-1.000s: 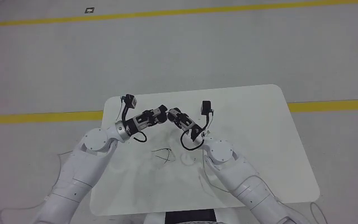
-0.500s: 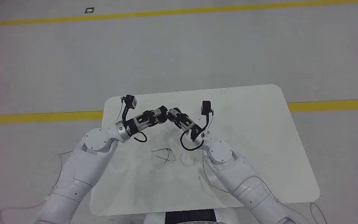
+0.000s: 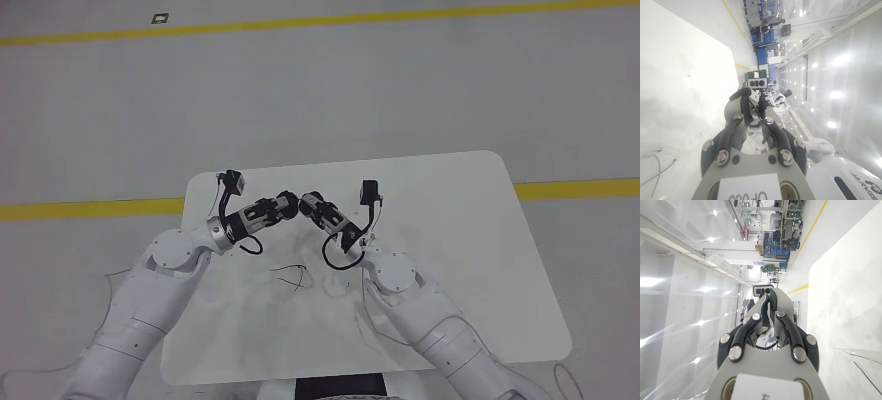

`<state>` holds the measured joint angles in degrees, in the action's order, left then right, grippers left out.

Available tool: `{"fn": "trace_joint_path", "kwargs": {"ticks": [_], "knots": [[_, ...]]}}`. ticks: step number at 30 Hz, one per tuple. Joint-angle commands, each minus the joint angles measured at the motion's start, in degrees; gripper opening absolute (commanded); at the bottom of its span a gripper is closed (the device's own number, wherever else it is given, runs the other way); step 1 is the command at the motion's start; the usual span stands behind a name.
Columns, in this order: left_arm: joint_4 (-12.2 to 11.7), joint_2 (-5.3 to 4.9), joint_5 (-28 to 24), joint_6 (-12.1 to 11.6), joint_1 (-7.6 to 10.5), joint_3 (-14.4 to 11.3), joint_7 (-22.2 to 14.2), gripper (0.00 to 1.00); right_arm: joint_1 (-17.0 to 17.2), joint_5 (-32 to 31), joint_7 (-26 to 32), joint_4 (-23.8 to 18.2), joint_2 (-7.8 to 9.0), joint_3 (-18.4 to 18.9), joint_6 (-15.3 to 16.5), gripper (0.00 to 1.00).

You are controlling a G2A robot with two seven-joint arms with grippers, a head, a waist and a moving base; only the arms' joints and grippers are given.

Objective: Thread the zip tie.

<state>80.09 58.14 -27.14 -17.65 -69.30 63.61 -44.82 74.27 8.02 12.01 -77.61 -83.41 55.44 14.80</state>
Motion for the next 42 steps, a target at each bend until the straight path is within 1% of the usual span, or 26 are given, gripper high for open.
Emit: {"fn": "trace_joint_path", "kwargs": {"ticks": [1, 4, 11, 12, 13, 14, 19, 20, 23, 24, 26, 27, 28, 29, 37, 39, 41, 42], "knots": [[-0.14, 0.04, -0.05, 0.03, 0.11, -0.08, -0.06, 0.08, 0.11, -0.06, -0.04, -0.17, -0.02, 0.07, 0.04, 0.0], [-0.19, 0.08, -0.01, 0.0, 0.21, -0.18, -0.11, 0.0, 0.26, -0.17, -0.11, -0.35, -0.04, 0.16, 0.12, 0.0], [-0.23, 0.11, -0.07, -0.28, 0.13, -0.07, -0.06, 0.0, 0.67, -0.18, -0.14, -0.66, -0.05, 0.6, 0.51, 0.0], [-0.23, 0.1, -0.1, -0.33, 0.1, -0.01, -0.11, 0.0, 0.74, 0.03, -0.13, -0.68, -0.05, 0.7, 0.62, 0.15], [-0.22, 0.09, -0.11, -0.37, 0.07, 0.06, -0.17, 0.0, 0.81, 0.2, -0.09, -0.7, -0.05, 0.81, 0.71, 0.42], [-0.21, 0.06, -0.12, -0.44, 0.03, 0.2, -0.24, 0.0, 0.88, 0.35, -0.09, -0.71, -0.04, 1.0, 0.87, 1.0], [-0.45, -0.22, -0.35, -0.42, -0.26, 1.29, -1.23, 0.0, 1.26, 1.32, 1.63, -0.96, 0.17, 1.97, 1.48, 1.0], [-0.49, -0.3, -0.67, -0.13, -0.27, 1.51, -1.92, 0.0, 1.35, 2.07, 2.67, -0.99, 0.24, 2.25, 1.83, 1.0], [-1.35, -0.56, -2.97, -0.13, -0.12, 2.7, -4.94, 0.0, 1.33, 5.81, 8.54, -0.31, 0.68, 3.79, 2.29, 1.0], [-1.7, -0.63, -3.65, -0.24, 0.02, 3.01, -6.12, 0.0, 1.26, 6.62, 10.34, -0.08, 0.84, 4.29, 2.41, 1.0], [-3.1, -0.82, -6.54, 0.07, 0.56, 3.66, -10.83, 0.0, 1.03, 8.63, 16.12, 0.13, 1.27, 5.2, 2.25, 1.0], [-3.99, -0.9, -7.64, 0.46, 1.02, 3.93, -12.97, 0.0, 1.01, 8.86, 16.73, 0.18, 1.34, 5.41, 2.21, 1.0], [-5.51, -1.04, -8.5, 1.41, 1.96, 4.04, -16.68, 0.0, 1.01, 8.86, 16.73, 0.18, 1.34, 5.41, 2.21, 1.0], [-6.03, -1.09, -8.37, 1.52, 2.3, 4.16, -17.22, 0.0, 1.01, 8.86, 16.73, 0.18, 1.34, 5.41, 2.21, 1.0], [-6.03, -1.09, -8.37, 1.52, 2.3, 4.16, -17.22, 0.0, 1.01, 8.86, 16.73, 0.18, 1.34, 5.41, 2.21, 1.0], [-6.05, -1.04, -7.83, 1.8, 2.2, 3.91, -15.97, 0.0, 1.01, 8.86, 16.73, 0.18, 1.34, 5.41, 2.21, 1.0], [-7.29, -1.06, -7.11, 2.3, 2.71, 3.79, -15.82, 0.0, 1.26, 9.18, 17.07, -0.01, 1.36, 5.33, 2.16, 1.0], [-8.55, -1.09, -7.87, 2.23, 2.97, 3.86, -17.2, 0.0, 1.13, 10.58, 20.47, 0.34, 1.46, 5.12, 2.22, 1.0]]}}
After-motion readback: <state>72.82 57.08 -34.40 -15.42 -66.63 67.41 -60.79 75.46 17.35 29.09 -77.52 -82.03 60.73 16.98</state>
